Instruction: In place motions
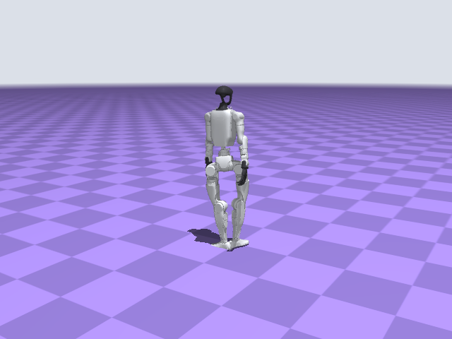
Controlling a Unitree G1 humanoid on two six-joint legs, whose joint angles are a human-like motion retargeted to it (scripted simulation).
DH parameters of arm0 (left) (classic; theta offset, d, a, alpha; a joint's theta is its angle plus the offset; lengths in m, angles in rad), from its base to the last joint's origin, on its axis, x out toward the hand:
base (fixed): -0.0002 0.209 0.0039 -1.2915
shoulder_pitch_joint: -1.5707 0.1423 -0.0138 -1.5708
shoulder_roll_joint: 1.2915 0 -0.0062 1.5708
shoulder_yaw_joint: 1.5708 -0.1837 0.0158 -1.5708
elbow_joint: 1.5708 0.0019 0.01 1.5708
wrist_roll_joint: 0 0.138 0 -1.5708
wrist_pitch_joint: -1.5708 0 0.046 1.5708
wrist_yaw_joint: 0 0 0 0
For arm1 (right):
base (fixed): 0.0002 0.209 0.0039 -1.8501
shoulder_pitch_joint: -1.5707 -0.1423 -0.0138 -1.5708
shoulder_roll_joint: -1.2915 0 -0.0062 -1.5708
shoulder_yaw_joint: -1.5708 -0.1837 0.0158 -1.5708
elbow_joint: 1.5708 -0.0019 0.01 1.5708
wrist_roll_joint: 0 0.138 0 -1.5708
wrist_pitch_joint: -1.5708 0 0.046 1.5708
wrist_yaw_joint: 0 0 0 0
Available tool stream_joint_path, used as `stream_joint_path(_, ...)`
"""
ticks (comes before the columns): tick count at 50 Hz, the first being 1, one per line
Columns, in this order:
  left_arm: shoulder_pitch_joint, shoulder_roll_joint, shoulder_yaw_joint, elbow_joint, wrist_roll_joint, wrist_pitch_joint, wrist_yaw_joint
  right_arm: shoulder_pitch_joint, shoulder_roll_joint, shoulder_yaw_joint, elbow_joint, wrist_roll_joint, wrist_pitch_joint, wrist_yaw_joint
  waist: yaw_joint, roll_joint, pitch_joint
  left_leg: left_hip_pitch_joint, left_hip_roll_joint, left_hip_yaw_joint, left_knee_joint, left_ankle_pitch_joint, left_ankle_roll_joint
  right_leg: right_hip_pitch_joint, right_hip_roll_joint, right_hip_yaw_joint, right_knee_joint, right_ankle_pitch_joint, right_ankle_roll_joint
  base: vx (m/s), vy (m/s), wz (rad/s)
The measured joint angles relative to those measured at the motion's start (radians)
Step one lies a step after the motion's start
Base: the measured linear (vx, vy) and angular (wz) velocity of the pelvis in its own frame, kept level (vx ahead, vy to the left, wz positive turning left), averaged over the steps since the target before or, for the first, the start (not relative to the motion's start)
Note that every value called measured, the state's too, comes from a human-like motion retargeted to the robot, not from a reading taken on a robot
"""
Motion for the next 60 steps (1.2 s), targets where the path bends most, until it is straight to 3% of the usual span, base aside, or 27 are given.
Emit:
stream_joint_path(8, 0.064, -0.008, 0.076, 0.037, 0.006, 0.003, 0.031, -0.026, 0.034, 0.027, -0.078, 0.007, -0.018, 0.019, -0.027, 0.037, -0.007, 0.05, 0.046, 0.037, 0.053, -0.006, -0.05, 0.029, 0.033, 0.045, -0.027, -0.04, -0.015, 0.07, -0.12, -0.08)
stream_joint_path(9, 0.071, -0.007, 0.086, 0.035, 0.006, 0.004, 0.036, -0.032, 0.037, 0.028, -0.089, 0.007, -0.018, 0.024, -0.075, 0.039, -0.005, 0.042, 0.059, -0.013, 0.077, -0.005, -0.047, 0.035, 0.03, -0.003, -0.047, -0.035, -0.022, 0.07, -0.12, 2.09)
stream_joint_path(10, 0.076, -0.006, 0.094, 0.033, 0.005, 0.004, 0.04, -0.039, 0.039, 0.028, -0.1, 0.006, -0.016, 0.03, -0.146, 0.043, 0.001, 0.027, 0.073, -0.09, 0.106, -0.003, -0.038, 0.042, 0.024, -0.077, -0.07, -0.026, -0.033, 0.06, -0.17, 1.94)
stream_joint_path(13, 0.109, -0.001, 0.125, 0.016, -0.01, 0.0, 0.054, -0.066, 0.036, 0.057, -0.123, -0.026, -0.02, 0.046, -0.045, -0.024, -0.045, 0.055, 0.083, -0.005, 0.221, 0.044, -0.002, 0.038, -0.019, 0.031, -0.066, -0.038, -0.044, 0.05, -0.17, -0.94)
stream_joint_path(17, 0.136, 0.009, 0.147, 0.011, -0.041, -0.002, 0.067, -0.106, 0.037, 0.079, -0.165, -0.054, -0.029, 0.046, 0.016, -0.118, -0.083, 0.035, 0.1, -0.02, 0.417, 0.094, 0.134, 0.032, -0.121, 0.107, -0.056, -0.029, -0.04, 0.06, -0.15, -1.02)
stream_joint_path(18, 0.14, 0.009, 0.149, 0.012, -0.047, -0.002, 0.071, -0.116, 0.036, 0.083, -0.175, -0.054, -0.033, 0.047, 0.027, -0.13, -0.079, 0.016, 0.111, -0.074, 0.464, 0.09, 0.142, 0.036, -0.127, 0.119, -0.059, -0.024, -0.045, 0.05, -0.08, -0.89)
stream_joint_path(20, 0.144, 0.004, 0.149, 0.013, -0.058, -0.002, 0.078, -0.134, 0.035, 0.089, -0.197, -0.047, -0.037, 0.048, 0.064, -0.13, -0.053, -0.067, 0.126, -0.278, 0.547, 0.073, 0.099, 0.05, -0.102, 0.153, -0.071, -0.013, -0.056, 0.03, -0.06, -1.25)
stream_joint_path(23, 0.144, -0.015, 0.144, 0.007, -0.065, -0.004, 0.08, -0.155, 0.031, 0.093, -0.226, -0.03, -0.045, 0.05, 0.134, -0.125, -0.02, -0.138, 0.033, -0.504, 0.505, 0.022, 0.058, 0.048, -0.074, 0.23, -0.071, 0.001, -0.069, 0.0, -0.01, -1.54)
stream_joint_path(30, 0.145, -0.061, 0.103, -0.023, -0.051, -0.017, 0.074, -0.164, 0.026, 0.093, -0.243, -0.019, -0.048, 0.06, 0.245, -0.055, 0.042, -0.147, -0.141, -0.81, 0.19, -0.005, 0.073, 0.066, 0.042, 0.352, -0.068, 0.021, -0.089, 0.08, 0.02, -1.29)
stream_joint_path(32, 0.148, -0.069, 0.091, -0.024, -0.047, -0.02, 0.067, -0.159, 0.03, 0.093, -0.223, -0.022, -0.045, 0.059, 0.231, -0.046, 0.041, -0.135, -0.151, -0.819, 0.141, 0.034, 0.143, 0.081, 0.055, 0.359, -0.078, 0.024, -0.085, 0.13, 0.0, -0.41)
stream_joint_path(34, 0.149, -0.07, 0.087, -0.018, -0.04, -0.019, 0.058, -0.15, 0.038, 0.097, -0.193, -0.03, -0.04, 0.063, 0.18, -0.019, 0.021, -0.12, -0.108, -0.761, 0.124, 0.022, 0.091, 0.079, 0.076, 0.344, -0.087, 0.021, -0.079, 0.14, -0.02, 0.14)
stream_joint_path(38, 0.119, -0.065, 0.081, -0.014, -0.022, -0.012, 0.056, -0.127, 0.057, 0.091, -0.124, -0.015, -0.023, 0.041, 0.104, -0.02, 0.014, -0.117, -0.104, -0.739, 0.103, 0.038, 0.085, 0.08, 0.072, 0.323, -0.09, 0.015, -0.072, 0.03, -0.01, 0.35)
stream_joint_path(42, 0.097, -0.068, 0.048, -0.031, -0.022, -0.014, 0.06, -0.087, 0.041, 0.076, -0.032, 0.015, -0.018, 0.045, 0.158, -0.034, -0.002, -0.088, -0.118, -0.713, 0.078, 0.032, 0.095, 0.084, 0.079, 0.363, -0.086, 0.017, -0.073, 0.13, 0.02, -0.7)
stream_joint_path(45, 0.091, -0.069, 0.064, -0.051, -0.034, -0.018, 0.053, -0.073, 0.039, 0.083, 0.012, -0.013, 0.002, 0.03, 0.319, -0.061, -0.021, -0.067, -0.095, -0.538, 0.073, 0.006, 0.081, 0.088, 0.112, 0.529, -0.092, 0.021, -0.083, 0.05, 0.01, -2.44)
stream_joint_path(50, 0.091, -0.065, 0.065, -0.059, -0.054, -0.022, 0.047, -0.049, 0.034, 0.082, 0.007, -0.028, -0.004, 0.015, 0.367, -0.062, -0.019, -0.057, -0.076, -0.501, 0.078, -0.012, 0.079, 0.091, 0.126, 0.613, -0.078, 0.017, -0.063, 0.03, 0.02, -1.0)
stream_joint_path(53, 0.094, -0.058, 0.067, -0.058, -0.049, -0.021, 0.047, -0.046, 0.036, 0.075, -0.016, -0.017, -0.013, 0.015, 0.348, -0.054, -0.019, -0.072, -0.059, -0.52, 0.091, -0.012, 0.076, 0.082, 0.122, 0.611, -0.051, 0.0, -0.039, 0.0, 0.0, 0.08)
stream_joint_path(57, 0.094, -0.044, 0.064, -0.067, -0.037, -0.017, 0.039, -0.058, 0.041, 0.076, -0.032, 0.031, -0.015, 0.004, 0.162, -0.036, 0.0, -0.117, -0.074, -0.711, 0.11, 0.016, 0.089, 0.028, 0.102, 0.467, 0.031, -0.022, -0.021, -0.02, -0.03, 2.23)
stream_joint_path(60, 0.095, -0.032, 0.072, -0.077, -0.018, -0.012, 0.035, -0.066, 0.044, 0.093, -0.034, 0.044, -0.016, 0.017, 0.135, -0.039, 0.01, -0.132, -0.074, -0.77, 0.122, 0.029, 0.088, 0.014, 0.102, 0.533, 0.067, -0.019, -0.018, -0.01, -0.04, 1.33)
